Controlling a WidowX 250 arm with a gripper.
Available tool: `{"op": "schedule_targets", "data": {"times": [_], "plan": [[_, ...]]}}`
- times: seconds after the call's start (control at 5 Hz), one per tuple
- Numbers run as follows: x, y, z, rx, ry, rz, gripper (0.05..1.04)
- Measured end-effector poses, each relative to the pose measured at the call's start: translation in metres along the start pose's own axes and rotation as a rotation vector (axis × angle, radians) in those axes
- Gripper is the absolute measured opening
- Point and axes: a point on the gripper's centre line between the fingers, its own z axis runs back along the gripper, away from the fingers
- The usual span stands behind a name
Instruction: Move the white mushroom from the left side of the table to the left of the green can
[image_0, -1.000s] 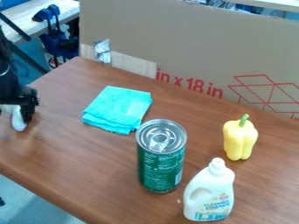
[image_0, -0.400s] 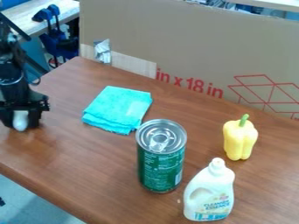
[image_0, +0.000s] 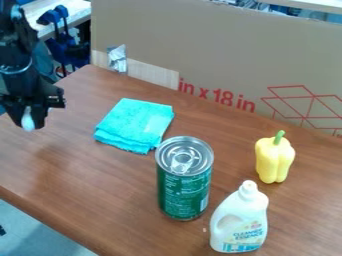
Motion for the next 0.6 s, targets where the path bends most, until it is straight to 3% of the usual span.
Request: {"op": "schedule_targets", "data": {"times": [0.2, 0.6], "plan": [[-0.012, -0.013, 0.004, -0.067, 0.015, -0.033, 0.329], [-0.047, -0.065, 0.006, -0.132, 0.115, -0.217, 0.330]]}}
